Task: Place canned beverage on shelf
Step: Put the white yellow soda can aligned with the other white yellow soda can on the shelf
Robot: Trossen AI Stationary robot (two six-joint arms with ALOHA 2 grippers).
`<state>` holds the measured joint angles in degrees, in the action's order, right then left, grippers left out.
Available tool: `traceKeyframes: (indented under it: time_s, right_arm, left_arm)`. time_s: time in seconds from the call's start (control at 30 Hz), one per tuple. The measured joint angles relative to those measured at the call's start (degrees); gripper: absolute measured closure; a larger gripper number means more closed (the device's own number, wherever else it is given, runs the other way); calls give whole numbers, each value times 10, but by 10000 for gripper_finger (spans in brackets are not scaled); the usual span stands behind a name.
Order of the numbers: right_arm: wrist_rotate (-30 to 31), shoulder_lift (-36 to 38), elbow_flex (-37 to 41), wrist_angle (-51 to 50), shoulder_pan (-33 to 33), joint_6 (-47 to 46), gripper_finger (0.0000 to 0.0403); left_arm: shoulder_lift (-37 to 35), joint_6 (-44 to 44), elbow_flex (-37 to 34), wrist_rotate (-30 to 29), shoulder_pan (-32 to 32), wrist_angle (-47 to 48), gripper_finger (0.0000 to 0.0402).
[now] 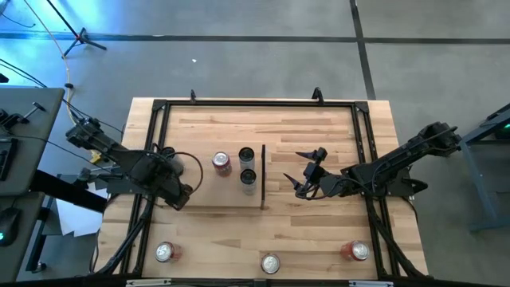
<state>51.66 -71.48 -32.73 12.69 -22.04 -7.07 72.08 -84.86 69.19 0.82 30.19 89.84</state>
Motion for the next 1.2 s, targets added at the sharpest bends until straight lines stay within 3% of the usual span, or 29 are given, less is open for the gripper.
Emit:
traceKeyframes:
  time_s: [0.37,0.73,1.2]
  right_arm:
    - [0,0,0,0,0,0,9]
    - [0,0,0,0,0,0,9]
    - [0,0,0,0,0,0,9]
  left_arm:
    - [-47,-6,-2,-23,0,3,181]
    - [-102,-35,-68,3,-1,1,180]
    - [-129,-56,-74,1,-2,2,180]
